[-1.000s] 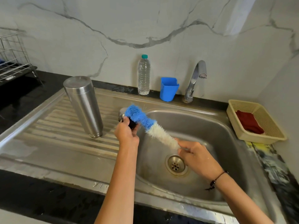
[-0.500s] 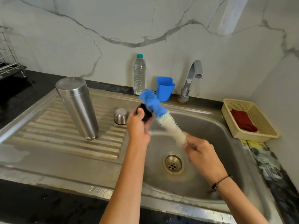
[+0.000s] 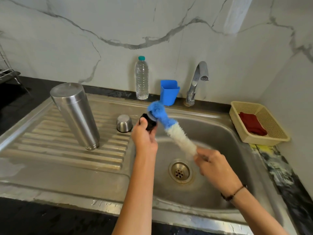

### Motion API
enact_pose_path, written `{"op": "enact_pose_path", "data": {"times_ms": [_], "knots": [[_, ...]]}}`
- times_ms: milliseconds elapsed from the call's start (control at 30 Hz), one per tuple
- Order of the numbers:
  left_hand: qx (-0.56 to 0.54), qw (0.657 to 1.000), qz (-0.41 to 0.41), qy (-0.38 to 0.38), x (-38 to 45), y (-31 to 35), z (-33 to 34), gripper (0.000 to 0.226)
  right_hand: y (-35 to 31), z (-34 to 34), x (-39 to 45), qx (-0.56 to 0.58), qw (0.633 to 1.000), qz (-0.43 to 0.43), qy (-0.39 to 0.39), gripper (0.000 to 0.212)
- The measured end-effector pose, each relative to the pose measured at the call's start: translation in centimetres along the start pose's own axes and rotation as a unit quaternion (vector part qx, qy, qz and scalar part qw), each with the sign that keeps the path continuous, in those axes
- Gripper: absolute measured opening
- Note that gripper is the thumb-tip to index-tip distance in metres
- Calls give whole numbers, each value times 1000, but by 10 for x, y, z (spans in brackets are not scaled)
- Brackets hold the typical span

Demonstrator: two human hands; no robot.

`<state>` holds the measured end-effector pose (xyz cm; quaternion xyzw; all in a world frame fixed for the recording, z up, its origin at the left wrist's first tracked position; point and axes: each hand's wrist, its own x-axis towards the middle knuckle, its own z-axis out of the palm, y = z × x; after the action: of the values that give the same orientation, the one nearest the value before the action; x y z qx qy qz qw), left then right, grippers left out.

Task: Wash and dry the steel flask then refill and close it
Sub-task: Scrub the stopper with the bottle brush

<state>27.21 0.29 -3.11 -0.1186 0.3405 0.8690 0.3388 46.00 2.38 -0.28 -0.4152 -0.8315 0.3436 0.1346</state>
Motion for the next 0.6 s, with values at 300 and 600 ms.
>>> {"op": "enact_pose_path", "data": {"times_ms": [300,600], "knots": [[82,997,-5,-2,-2,-14,-5,8,0,-1,22,6,1000,6,4,34],[195,969,145,39,10,4,-16,20,-3,-9,-16,-205,977,-30,41,58]]}}
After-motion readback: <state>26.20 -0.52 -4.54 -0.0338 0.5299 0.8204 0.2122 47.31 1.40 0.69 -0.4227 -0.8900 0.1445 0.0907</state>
